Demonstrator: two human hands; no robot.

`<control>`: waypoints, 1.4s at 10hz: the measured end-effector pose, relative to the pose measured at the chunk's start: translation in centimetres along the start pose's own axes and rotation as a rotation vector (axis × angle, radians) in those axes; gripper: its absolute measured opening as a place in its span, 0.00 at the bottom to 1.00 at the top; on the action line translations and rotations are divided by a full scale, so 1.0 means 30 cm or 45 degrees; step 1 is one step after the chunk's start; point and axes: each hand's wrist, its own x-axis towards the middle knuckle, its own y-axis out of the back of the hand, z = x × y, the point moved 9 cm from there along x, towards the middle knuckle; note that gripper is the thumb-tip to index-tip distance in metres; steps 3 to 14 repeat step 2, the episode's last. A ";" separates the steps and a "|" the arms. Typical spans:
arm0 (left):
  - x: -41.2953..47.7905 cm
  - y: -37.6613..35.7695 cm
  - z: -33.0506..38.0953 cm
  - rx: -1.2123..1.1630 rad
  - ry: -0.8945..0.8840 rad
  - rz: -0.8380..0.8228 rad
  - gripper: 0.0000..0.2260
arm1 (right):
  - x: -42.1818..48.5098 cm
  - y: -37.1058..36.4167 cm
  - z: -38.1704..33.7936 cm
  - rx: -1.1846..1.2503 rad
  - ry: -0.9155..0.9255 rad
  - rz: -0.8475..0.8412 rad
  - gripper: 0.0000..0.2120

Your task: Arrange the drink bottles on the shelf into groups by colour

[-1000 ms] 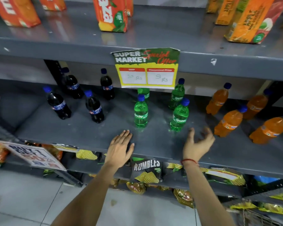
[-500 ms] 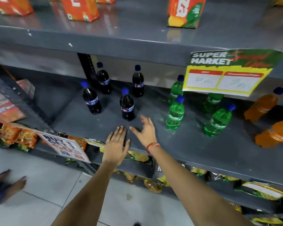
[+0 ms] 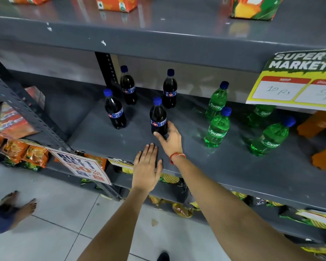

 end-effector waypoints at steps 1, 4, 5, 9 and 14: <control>-0.011 -0.011 0.000 0.011 -0.035 0.002 0.23 | -0.020 0.026 -0.001 0.064 0.005 0.041 0.27; 0.007 -0.010 -0.004 -0.025 -0.004 -0.007 0.23 | -0.062 0.074 -0.016 0.017 0.072 0.088 0.23; 0.007 -0.010 -0.004 -0.025 -0.004 -0.007 0.23 | -0.062 0.074 -0.016 0.017 0.072 0.088 0.23; 0.007 -0.010 -0.004 -0.025 -0.004 -0.007 0.23 | -0.062 0.074 -0.016 0.017 0.072 0.088 0.23; 0.007 -0.010 -0.004 -0.025 -0.004 -0.007 0.23 | -0.062 0.074 -0.016 0.017 0.072 0.088 0.23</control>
